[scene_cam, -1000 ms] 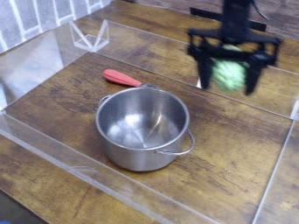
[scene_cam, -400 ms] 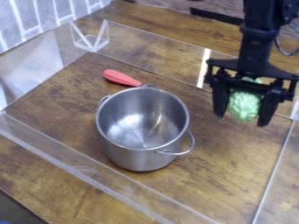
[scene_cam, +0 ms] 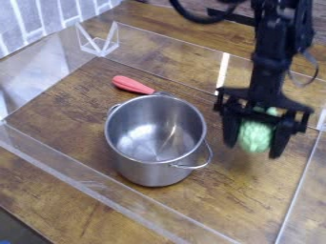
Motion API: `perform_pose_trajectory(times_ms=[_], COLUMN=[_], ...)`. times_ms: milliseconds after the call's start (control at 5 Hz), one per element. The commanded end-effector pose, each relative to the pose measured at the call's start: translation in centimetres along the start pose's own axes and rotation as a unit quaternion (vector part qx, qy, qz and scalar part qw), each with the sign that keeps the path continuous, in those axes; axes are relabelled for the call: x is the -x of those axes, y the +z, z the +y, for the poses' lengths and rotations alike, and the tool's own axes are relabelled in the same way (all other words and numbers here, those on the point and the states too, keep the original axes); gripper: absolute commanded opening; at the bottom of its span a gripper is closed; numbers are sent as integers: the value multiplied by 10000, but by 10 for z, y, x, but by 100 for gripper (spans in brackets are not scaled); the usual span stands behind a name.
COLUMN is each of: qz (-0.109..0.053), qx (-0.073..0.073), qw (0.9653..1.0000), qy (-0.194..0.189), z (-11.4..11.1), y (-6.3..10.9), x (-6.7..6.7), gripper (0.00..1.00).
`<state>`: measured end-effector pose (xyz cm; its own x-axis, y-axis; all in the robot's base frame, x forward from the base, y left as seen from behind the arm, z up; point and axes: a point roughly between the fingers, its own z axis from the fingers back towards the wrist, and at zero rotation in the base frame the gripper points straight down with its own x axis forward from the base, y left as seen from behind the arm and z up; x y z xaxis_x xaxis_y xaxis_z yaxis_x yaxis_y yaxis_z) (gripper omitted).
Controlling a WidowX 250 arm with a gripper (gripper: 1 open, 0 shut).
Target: Remove the green object from the silver pot and put it on the table
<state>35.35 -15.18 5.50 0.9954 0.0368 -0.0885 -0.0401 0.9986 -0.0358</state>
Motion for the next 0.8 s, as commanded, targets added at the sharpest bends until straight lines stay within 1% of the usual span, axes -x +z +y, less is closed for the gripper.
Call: perform_pose_trajectory(times_ms=[0,200,400,600], qz=[-219,-156,-103,-73], qx=[57,5,-73,-111], qw=[9995,9986,9968,9962], qy=[-211,-498,-785,-856], z=[3,-1,-5,2], y=[7,-3,-6,-7], x=[-8,-9,-12,-19], gripper=[0,0,100,100])
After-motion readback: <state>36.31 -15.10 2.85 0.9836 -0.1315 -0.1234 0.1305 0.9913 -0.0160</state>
